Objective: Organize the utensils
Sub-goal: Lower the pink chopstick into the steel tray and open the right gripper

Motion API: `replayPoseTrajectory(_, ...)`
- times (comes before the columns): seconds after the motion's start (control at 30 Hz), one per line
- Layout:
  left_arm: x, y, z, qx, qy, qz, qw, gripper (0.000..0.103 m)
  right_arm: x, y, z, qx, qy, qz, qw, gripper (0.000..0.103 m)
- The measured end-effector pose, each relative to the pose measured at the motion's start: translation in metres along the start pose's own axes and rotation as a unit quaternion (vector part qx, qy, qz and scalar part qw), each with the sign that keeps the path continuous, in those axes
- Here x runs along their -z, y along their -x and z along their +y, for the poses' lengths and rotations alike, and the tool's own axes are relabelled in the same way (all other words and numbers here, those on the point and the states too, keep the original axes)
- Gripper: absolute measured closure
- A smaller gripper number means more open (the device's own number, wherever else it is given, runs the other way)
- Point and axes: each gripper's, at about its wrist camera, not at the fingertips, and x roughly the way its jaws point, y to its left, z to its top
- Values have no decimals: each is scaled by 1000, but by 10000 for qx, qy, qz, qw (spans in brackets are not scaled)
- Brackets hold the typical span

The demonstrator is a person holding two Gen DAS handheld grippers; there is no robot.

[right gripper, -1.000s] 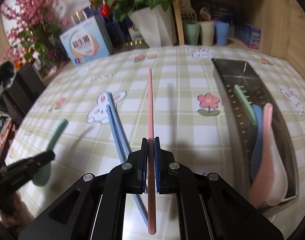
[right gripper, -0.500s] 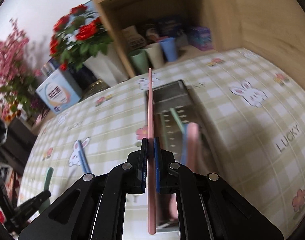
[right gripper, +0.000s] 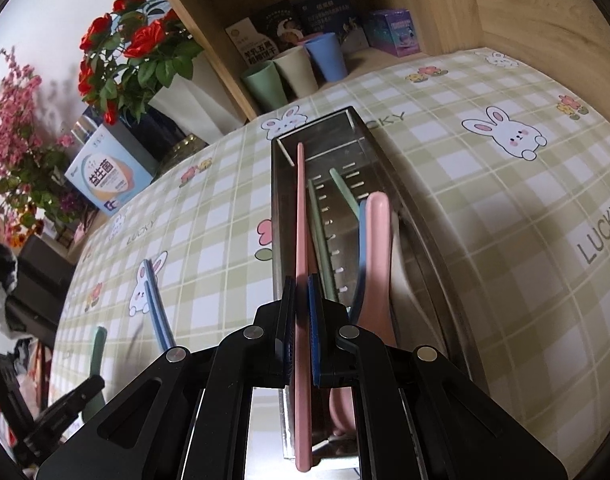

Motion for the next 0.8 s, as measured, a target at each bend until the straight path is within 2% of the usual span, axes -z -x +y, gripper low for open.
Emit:
replayPoseTrajectory(0.17,1,-3,-2,0,-34,43,10000,96,-5,-8,-1,-55,-49,77,9999,97)
replayPoseTrajectory(0.4,0,-2,0,9,16,39,10000,96,-9,-21,0,152,-99,316,9993,96)
replayPoseTrajectory(0.63,-2,-4,-2,141,71,168,9997,96,-13,-5,1,35,-137,131,9998,95)
replayPoseTrajectory(0.8,-7,1,-5,232,144,193,9994,96,-18,6,7,136,2,13,9999,95)
